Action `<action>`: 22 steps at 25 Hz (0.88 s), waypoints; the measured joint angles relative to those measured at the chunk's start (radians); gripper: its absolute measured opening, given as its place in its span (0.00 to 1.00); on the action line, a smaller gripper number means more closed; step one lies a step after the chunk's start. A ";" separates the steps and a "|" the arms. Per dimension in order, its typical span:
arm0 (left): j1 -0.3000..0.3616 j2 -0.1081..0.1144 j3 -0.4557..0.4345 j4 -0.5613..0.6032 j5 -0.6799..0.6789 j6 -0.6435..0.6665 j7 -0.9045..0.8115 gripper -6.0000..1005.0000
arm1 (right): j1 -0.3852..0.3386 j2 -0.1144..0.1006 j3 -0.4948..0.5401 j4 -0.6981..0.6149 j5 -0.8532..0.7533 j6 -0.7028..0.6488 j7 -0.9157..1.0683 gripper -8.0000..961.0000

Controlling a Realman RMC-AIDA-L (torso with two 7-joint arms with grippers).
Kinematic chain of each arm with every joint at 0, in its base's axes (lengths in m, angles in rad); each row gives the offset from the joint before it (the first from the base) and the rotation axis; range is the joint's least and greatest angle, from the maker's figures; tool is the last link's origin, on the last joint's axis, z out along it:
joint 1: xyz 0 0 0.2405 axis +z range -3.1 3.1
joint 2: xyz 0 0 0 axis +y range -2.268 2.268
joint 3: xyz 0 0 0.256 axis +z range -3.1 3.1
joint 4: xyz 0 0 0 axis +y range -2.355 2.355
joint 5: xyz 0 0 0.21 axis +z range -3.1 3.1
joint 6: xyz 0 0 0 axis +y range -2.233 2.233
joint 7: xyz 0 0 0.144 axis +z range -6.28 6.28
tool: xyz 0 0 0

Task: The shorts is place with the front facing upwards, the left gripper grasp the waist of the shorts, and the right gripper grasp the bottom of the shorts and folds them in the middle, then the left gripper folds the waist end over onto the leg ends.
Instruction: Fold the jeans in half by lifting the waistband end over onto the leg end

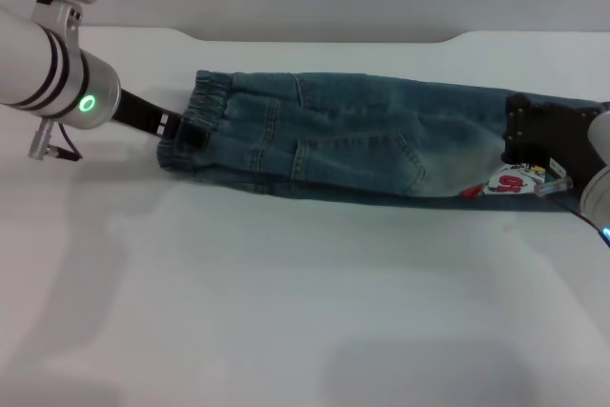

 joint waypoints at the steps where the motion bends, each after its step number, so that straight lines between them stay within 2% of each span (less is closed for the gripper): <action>1: -0.007 0.000 -0.005 0.012 0.000 -0.007 0.003 0.84 | -0.002 0.000 -0.001 0.001 0.000 0.000 0.000 0.01; 22: -0.083 -0.002 -0.025 0.175 -0.011 0.025 0.023 0.80 | -0.007 0.000 -0.016 -0.012 -0.031 -0.054 0.000 0.01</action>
